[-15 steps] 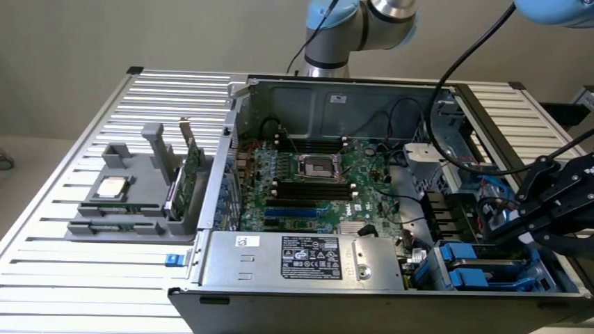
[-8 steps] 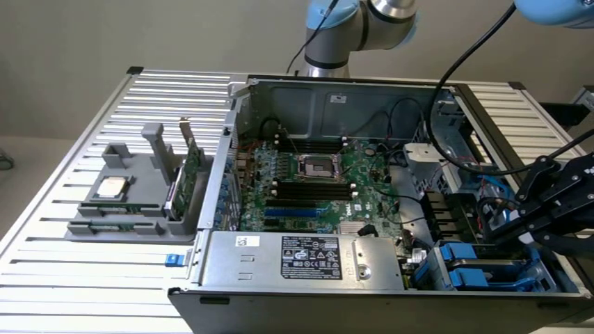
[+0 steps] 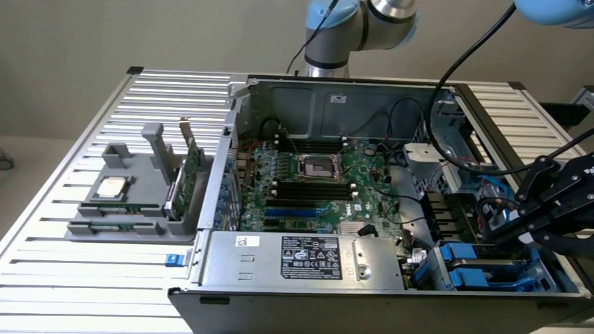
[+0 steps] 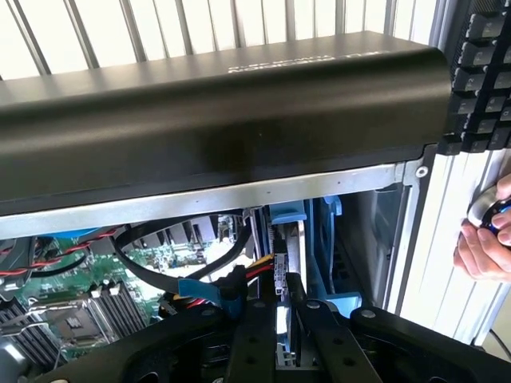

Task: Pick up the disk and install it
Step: 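Insert the first disk wire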

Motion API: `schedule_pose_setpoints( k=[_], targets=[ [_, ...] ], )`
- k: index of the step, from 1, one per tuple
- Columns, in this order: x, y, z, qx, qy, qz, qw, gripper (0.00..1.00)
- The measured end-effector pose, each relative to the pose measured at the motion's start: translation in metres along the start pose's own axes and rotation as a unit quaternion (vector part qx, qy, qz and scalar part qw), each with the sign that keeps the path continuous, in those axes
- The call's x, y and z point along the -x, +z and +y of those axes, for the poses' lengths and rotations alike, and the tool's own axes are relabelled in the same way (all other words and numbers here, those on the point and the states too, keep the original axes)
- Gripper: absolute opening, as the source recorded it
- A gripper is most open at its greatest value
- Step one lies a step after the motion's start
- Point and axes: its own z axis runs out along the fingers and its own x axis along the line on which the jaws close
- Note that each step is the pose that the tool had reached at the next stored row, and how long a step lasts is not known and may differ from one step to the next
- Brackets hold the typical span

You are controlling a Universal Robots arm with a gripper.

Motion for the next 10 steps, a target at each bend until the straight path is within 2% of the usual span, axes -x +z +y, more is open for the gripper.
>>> schedule_pose_setpoints(
  k=[10],
  targets=[
    [0.0,0.0001,0.0001,0.0002,-0.011,0.0002,0.9999,0.17]
  ],
)
